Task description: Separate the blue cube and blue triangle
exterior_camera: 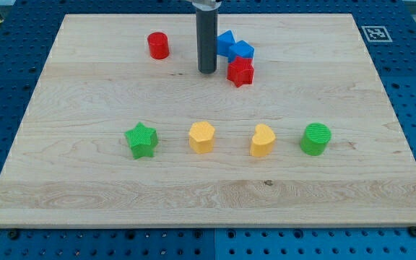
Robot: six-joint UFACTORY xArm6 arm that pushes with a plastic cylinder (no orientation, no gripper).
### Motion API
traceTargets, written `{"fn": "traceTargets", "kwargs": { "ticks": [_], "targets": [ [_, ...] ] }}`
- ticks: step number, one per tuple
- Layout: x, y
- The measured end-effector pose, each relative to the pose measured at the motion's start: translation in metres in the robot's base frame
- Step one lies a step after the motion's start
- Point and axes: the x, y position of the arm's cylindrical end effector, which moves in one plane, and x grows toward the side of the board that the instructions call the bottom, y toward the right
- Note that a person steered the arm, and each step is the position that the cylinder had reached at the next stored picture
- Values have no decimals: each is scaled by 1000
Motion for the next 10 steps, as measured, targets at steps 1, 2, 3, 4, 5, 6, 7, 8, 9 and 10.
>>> {"fn": "traceTargets", "kwargs": {
  "ticks": [1,2,3,4,5,6,7,8,9,10],
  "targets": [
    [0,26],
    [0,37],
    [16,37],
    [45,37],
    [45,34],
    [29,11],
    [-3,2],
    [-36,3],
    [-57,7],
    [-75,12]
  ]
}}
